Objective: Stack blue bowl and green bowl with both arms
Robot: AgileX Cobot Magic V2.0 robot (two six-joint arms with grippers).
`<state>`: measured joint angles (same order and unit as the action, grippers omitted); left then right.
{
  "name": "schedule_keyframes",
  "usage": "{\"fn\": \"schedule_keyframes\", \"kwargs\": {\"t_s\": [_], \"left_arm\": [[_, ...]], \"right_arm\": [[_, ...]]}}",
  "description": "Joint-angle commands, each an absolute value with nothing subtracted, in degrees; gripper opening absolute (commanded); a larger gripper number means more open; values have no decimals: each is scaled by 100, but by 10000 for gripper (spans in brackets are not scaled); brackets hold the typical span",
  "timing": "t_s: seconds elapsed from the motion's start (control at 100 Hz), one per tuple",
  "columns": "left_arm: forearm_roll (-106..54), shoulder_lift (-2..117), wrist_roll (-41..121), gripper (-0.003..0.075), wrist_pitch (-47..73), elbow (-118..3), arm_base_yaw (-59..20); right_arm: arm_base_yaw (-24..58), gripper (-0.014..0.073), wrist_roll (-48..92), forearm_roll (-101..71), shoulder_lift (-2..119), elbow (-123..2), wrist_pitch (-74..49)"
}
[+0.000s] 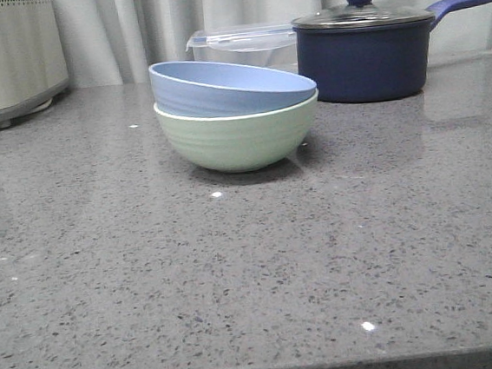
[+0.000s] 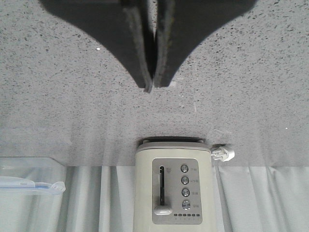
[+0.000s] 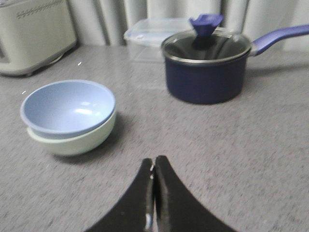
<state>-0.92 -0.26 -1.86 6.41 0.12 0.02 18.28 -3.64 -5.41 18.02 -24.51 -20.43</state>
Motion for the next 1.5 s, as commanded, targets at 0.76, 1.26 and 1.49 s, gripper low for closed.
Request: {"fn": "schedule_keyframes", "kwargs": {"t_s": [0.76, 1.26, 1.49], "left_arm": [[-140, -225, -191, -20, 156, 245, 0], [-140, -225, -191, -20, 156, 245, 0], [-140, -225, -191, -20, 156, 245, 0]], "right_arm": [[368, -80, -1613, 623, 606, 153, 725], [368, -80, -1613, 623, -163, 153, -129], [368, -80, -1613, 623, -163, 153, -129]]}}
